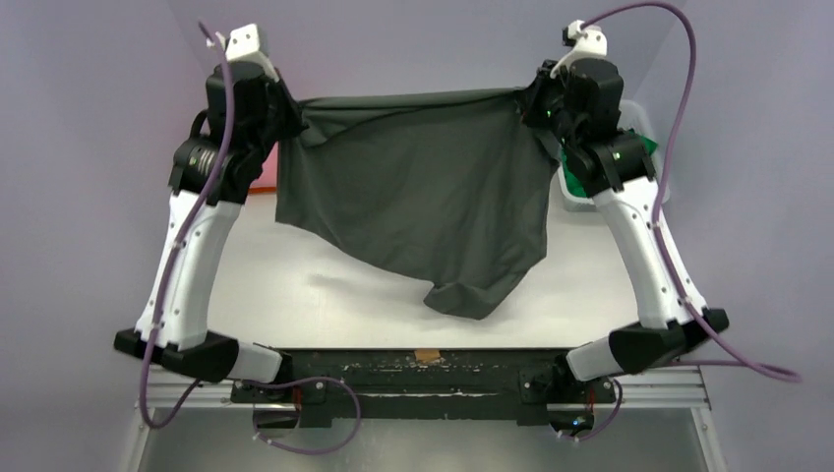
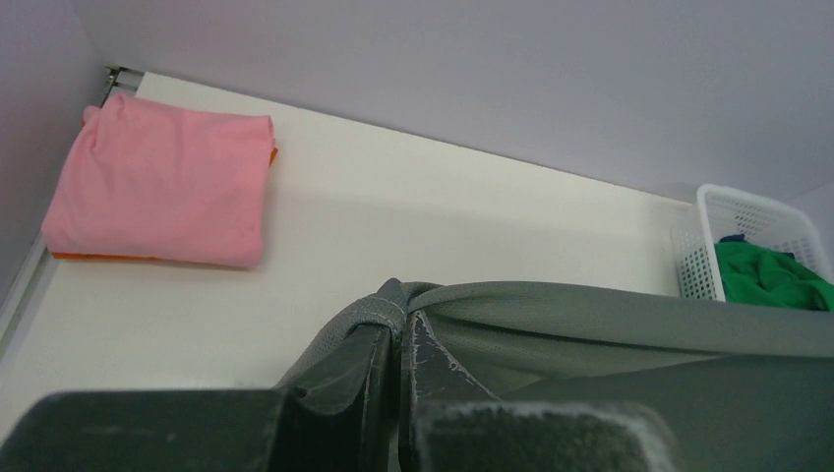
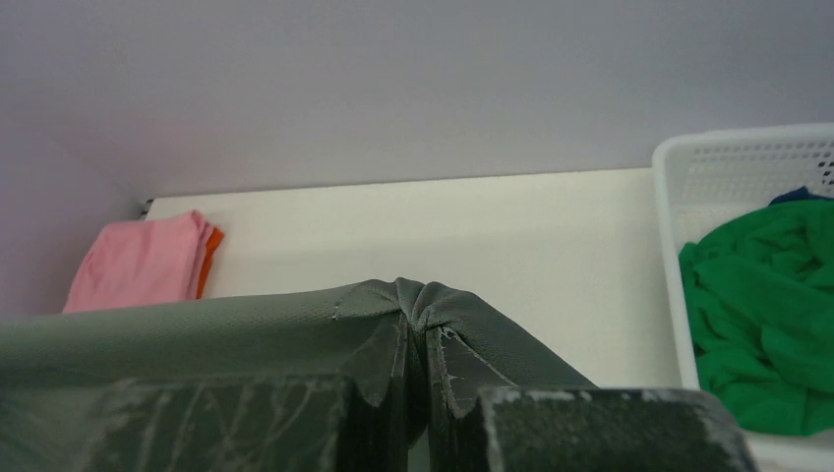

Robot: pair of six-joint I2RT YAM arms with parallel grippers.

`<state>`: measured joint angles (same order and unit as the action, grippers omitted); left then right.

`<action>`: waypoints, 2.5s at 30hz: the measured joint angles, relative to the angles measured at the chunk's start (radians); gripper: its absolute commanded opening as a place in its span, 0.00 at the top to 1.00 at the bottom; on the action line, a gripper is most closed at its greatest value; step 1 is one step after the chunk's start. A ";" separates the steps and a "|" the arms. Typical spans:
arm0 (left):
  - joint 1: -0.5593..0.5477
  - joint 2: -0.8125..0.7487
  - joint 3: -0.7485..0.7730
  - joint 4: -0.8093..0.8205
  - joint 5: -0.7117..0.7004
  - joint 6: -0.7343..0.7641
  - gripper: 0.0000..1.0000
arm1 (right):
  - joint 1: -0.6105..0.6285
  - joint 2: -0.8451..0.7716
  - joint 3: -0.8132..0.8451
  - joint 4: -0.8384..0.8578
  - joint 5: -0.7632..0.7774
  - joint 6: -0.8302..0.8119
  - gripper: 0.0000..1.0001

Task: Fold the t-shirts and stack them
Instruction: Flatten out the tshirt

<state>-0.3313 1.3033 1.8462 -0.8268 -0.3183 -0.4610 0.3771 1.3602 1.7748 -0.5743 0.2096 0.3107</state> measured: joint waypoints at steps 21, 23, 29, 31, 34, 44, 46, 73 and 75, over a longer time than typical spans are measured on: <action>0.096 -0.026 -0.353 0.086 0.219 0.096 0.93 | -0.085 -0.222 -0.451 0.039 -0.219 -0.084 0.99; 0.098 0.010 -0.475 0.088 0.231 0.068 0.78 | -0.087 -0.224 -0.638 0.027 -0.235 -0.045 0.93; 0.109 0.188 -0.706 0.041 0.212 -0.041 0.38 | -0.097 -0.205 -0.913 -0.100 -0.203 0.051 0.20; 0.113 0.205 -0.737 0.021 0.202 -0.073 0.37 | -0.097 -0.222 -0.917 -0.125 -0.172 0.076 0.05; 0.113 0.193 -0.764 0.024 0.203 -0.107 0.36 | -0.098 -0.242 -0.917 -0.134 -0.122 0.098 0.02; -0.060 0.021 -0.903 0.095 0.301 -0.178 0.01 | -0.098 -0.355 -0.917 -0.170 -0.040 0.140 0.01; -0.121 0.019 -0.904 0.158 0.361 -0.187 0.00 | -0.098 -0.364 -0.921 -0.154 -0.044 0.144 0.01; -0.164 0.325 -0.945 0.546 0.536 -0.298 0.00 | 0.186 -0.172 -1.219 0.196 -0.149 0.326 0.01; -0.128 0.289 -0.974 0.521 0.510 -0.296 0.00 | 0.261 -0.194 -1.233 0.196 -0.152 0.366 0.01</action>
<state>-0.4595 1.5921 0.8726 -0.3054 0.1921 -0.7574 0.6384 1.1660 0.5423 -0.3779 0.0574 0.6769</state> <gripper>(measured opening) 0.998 0.987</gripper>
